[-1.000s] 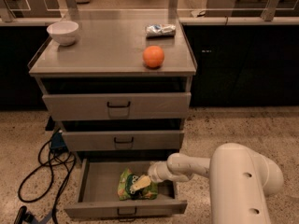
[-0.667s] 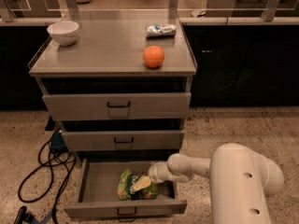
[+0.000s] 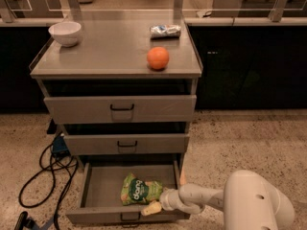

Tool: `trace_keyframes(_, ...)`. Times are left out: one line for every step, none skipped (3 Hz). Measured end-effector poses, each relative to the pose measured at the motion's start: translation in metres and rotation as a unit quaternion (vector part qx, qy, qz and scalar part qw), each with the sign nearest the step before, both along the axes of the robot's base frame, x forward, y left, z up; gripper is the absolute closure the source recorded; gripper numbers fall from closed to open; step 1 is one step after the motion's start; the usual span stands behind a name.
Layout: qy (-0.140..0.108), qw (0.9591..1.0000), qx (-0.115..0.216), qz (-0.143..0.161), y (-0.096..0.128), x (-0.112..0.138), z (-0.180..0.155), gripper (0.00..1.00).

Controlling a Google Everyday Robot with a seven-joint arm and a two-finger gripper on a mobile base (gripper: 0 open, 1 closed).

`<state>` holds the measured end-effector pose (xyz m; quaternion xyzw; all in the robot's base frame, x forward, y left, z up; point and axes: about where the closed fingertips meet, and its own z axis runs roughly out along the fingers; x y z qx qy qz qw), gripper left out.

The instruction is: Pick green rice chip bag from bottom drawer and place on counter

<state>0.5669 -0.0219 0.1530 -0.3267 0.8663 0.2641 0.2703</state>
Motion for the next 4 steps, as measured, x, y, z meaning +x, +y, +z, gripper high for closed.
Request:
trace_keyframes(0.0,1.0,0.0,0.0,0.0,0.0,0.001,0.0)
trace_keyframes(-0.017,0.9996,-0.005,0.023,0.024,0.003,0.031,0.0)
trace_keyframes(-0.027,0.9983,0.0,0.052,0.064,0.026,0.075,0.0)
trace_keyframes(-0.031,0.998,0.0,0.056,0.068,0.029,0.079,0.0)
